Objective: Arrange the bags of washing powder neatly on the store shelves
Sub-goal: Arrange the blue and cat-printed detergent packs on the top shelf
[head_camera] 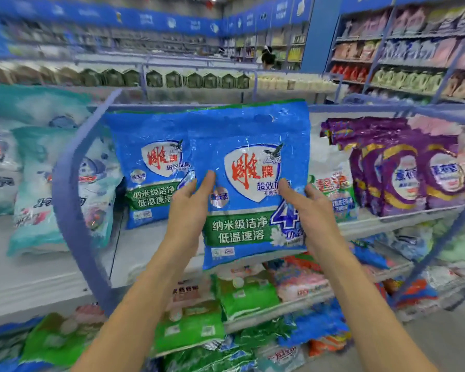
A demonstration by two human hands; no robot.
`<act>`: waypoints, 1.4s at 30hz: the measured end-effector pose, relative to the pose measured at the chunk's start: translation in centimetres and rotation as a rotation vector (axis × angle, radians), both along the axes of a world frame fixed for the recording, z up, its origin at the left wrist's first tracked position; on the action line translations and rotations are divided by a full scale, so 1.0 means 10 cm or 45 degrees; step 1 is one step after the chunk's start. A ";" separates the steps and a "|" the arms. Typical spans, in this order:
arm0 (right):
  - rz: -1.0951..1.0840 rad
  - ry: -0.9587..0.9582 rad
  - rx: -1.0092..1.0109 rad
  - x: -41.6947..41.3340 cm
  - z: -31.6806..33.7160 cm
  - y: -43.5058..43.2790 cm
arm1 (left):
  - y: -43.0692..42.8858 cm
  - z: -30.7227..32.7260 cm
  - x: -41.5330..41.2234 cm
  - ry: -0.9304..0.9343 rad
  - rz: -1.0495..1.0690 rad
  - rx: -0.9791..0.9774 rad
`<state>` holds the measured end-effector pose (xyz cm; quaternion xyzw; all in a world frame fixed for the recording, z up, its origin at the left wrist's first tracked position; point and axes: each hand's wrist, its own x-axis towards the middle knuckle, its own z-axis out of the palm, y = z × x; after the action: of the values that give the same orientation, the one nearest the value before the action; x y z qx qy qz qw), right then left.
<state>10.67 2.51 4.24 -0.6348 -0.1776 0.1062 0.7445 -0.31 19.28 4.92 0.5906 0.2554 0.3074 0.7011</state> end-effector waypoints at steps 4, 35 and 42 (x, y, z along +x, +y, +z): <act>0.115 0.043 -0.039 0.48 0.07 0.17 | 0.13 0.04 0.41 -0.014 0.152 -0.001; 0.309 -0.467 -0.771 1.23 -0.76 0.44 | -0.02 -0.72 0.83 0.600 0.248 0.819; 0.248 -0.718 -0.805 1.03 -0.75 0.18 | -0.30 -0.75 0.57 0.878 0.274 1.184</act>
<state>20.94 4.35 -3.29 -0.8161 -0.3918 0.0477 0.4222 5.35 16.28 -2.56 0.8727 0.3655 0.2467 0.2096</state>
